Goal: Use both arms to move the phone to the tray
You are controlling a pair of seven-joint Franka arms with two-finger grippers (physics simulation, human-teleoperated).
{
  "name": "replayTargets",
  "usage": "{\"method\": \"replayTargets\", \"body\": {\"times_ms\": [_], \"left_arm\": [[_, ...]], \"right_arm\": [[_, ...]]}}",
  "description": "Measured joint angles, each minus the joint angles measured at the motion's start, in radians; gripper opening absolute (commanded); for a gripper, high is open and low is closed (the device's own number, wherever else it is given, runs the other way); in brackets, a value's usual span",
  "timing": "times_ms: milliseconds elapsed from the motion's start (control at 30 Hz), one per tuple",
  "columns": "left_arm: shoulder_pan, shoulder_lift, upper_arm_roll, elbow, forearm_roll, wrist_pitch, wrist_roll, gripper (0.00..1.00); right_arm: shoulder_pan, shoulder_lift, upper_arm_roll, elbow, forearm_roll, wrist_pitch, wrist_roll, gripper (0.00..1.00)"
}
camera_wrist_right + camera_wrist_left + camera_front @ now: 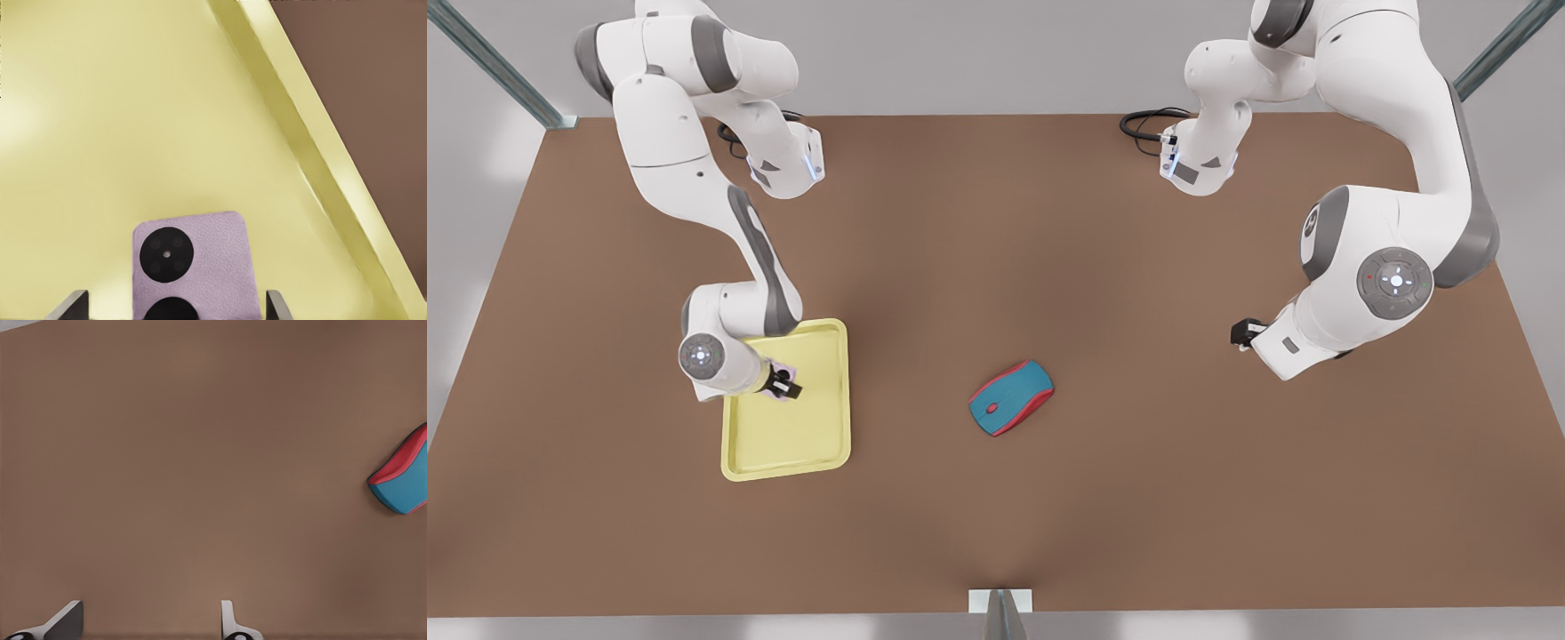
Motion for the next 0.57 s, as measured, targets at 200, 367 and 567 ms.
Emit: {"method": "replayTargets", "body": {"times_ms": [200, 367, 567], "left_arm": [[0.000, 0.000, 0.000, 0.000, 0.000, 0.000, -0.001, 1.00], [0.001, -0.002, 0.000, 0.004, -0.004, 0.000, -0.008, 1.00], [0.001, -0.009, 0.000, 0.025, -0.009, 0.000, -0.055, 1.00]], "right_arm": [[-0.012, -0.179, -0.002, 0.125, -0.003, -0.101, -0.115, 1.00], [-0.133, -0.333, 0.054, 0.517, -0.014, -0.448, -0.196, 1.00], [-0.188, -0.347, 0.037, 0.557, -0.027, -0.692, -0.289, 1.00]]}}
